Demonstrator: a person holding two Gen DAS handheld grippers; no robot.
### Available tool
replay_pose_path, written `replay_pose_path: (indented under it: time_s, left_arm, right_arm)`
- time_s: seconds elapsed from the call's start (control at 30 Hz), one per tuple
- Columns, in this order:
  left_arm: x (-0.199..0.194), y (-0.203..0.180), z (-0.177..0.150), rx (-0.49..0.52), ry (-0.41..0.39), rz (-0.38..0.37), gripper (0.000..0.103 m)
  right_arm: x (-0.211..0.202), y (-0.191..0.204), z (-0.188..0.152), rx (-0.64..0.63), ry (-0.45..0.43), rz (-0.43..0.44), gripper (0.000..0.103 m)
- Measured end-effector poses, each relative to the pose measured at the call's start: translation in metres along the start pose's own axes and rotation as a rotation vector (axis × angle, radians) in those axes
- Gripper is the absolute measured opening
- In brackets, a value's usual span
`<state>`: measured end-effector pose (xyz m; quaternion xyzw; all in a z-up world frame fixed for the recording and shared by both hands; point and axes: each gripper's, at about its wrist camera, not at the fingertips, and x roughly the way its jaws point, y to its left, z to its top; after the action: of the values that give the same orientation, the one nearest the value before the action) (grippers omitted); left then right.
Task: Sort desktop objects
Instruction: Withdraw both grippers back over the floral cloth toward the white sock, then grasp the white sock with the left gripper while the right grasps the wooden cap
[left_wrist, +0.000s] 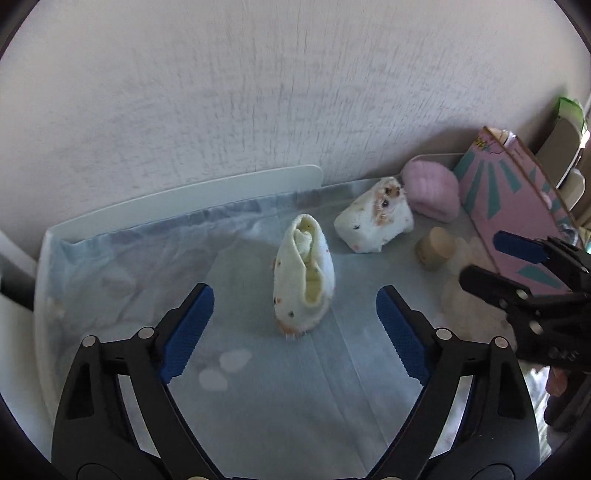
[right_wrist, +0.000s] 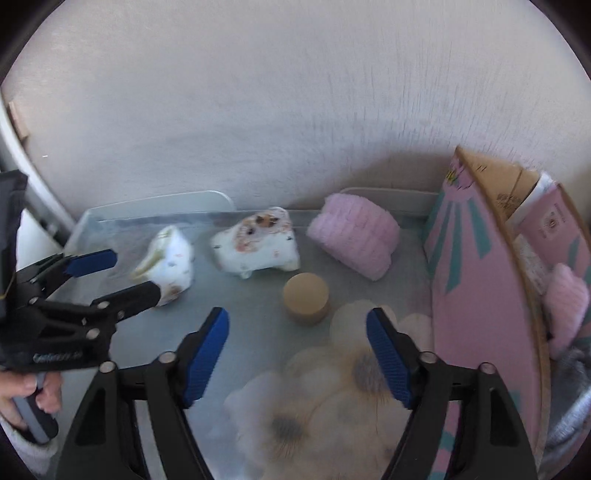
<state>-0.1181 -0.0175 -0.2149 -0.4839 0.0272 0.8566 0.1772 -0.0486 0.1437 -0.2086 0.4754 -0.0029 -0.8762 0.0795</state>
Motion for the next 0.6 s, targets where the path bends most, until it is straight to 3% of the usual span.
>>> replay_pose_path:
  time_s: [0.07, 0.17, 0.23, 0.27, 0.33, 0.6]
  left_arm:
    - [0.01, 0.001, -0.001, 0.007, -0.002, 0.006, 0.086]
    - [0.025, 0.004, -0.001, 0.002, 0.015, 0.002, 0.072]
    - [0.034, 0.006, -0.002, -0.005, 0.042, -0.009, 0.054]
    - [0.037, 0.007, -0.002, -0.009, 0.045, -0.022, 0.053]
    - [0.037, 0.006, -0.001, 0.0, 0.032, -0.038, 0.032]
    - [0.015, 0.004, 0.004, 0.006, 0.023, -0.059, 0.029]
  right_arm:
    - [0.013, -0.001, 0.002, -0.005, -0.003, -0.009, 0.065]
    - [0.028, 0.001, 0.003, -0.022, 0.003, -0.024, 0.056]
    - [0.035, 0.001, 0.003, -0.027, 0.012, -0.03, 0.042]
    - [0.038, 0.001, 0.002, -0.032, 0.018, -0.03, 0.031]
    - [0.041, 0.002, 0.001, -0.035, 0.019, -0.042, 0.031]
    - [0.023, 0.008, -0.003, -0.012, 0.023, -0.054, 0.03]
